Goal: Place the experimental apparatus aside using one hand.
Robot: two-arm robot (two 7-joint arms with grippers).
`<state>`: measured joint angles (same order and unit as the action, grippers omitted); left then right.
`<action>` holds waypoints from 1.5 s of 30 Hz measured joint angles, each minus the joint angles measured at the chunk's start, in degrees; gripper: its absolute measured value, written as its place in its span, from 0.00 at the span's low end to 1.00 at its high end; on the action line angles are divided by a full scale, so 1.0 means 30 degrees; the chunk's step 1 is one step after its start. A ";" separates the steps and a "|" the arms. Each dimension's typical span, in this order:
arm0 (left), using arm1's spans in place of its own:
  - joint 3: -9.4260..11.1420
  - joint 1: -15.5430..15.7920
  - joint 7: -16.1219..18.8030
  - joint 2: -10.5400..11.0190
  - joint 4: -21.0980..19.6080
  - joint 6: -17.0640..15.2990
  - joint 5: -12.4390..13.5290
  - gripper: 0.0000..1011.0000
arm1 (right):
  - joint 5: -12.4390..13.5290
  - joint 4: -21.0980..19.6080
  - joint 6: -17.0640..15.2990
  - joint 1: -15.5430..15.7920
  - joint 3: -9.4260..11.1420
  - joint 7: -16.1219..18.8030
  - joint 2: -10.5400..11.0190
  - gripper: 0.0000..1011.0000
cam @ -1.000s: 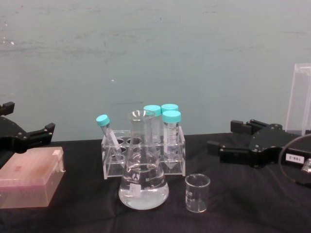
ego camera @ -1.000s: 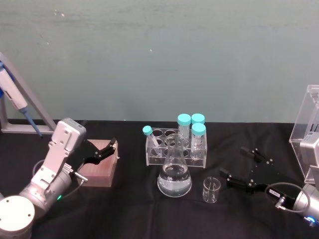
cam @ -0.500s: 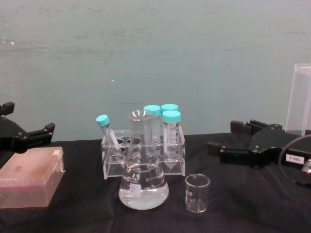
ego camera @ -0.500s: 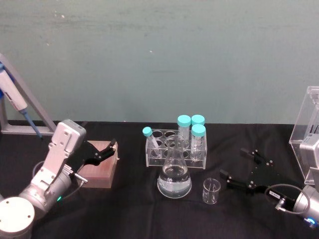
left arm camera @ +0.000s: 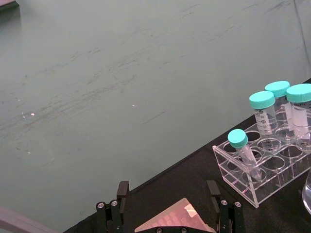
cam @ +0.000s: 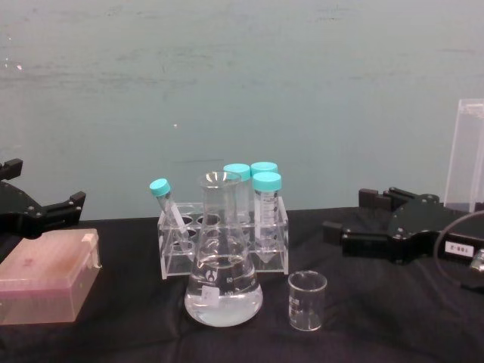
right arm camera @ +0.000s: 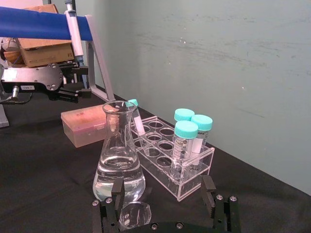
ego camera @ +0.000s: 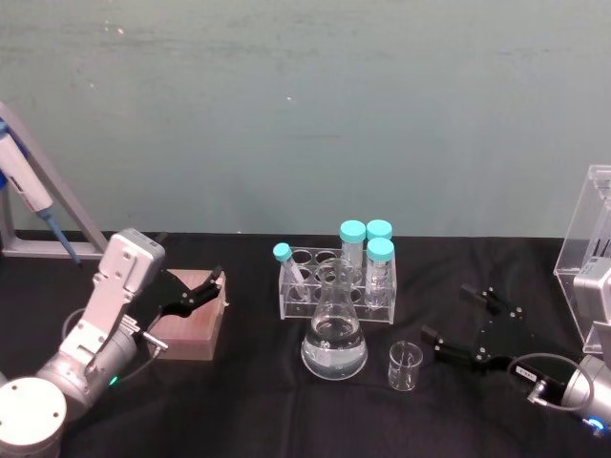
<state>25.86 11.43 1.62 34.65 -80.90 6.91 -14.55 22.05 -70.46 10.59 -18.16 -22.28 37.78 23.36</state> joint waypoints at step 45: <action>-0.0001 0.0000 0.0000 -0.0001 0.0000 0.0000 0.0001 0.99 | -0.1168 0.3617 0.2122 -0.3062 -0.2766 0.2242 -0.0392 0.99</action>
<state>25.86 11.43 1.62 34.65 -80.90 6.91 -14.55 18.55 -59.61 16.95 -27.35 -30.58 44.51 22.19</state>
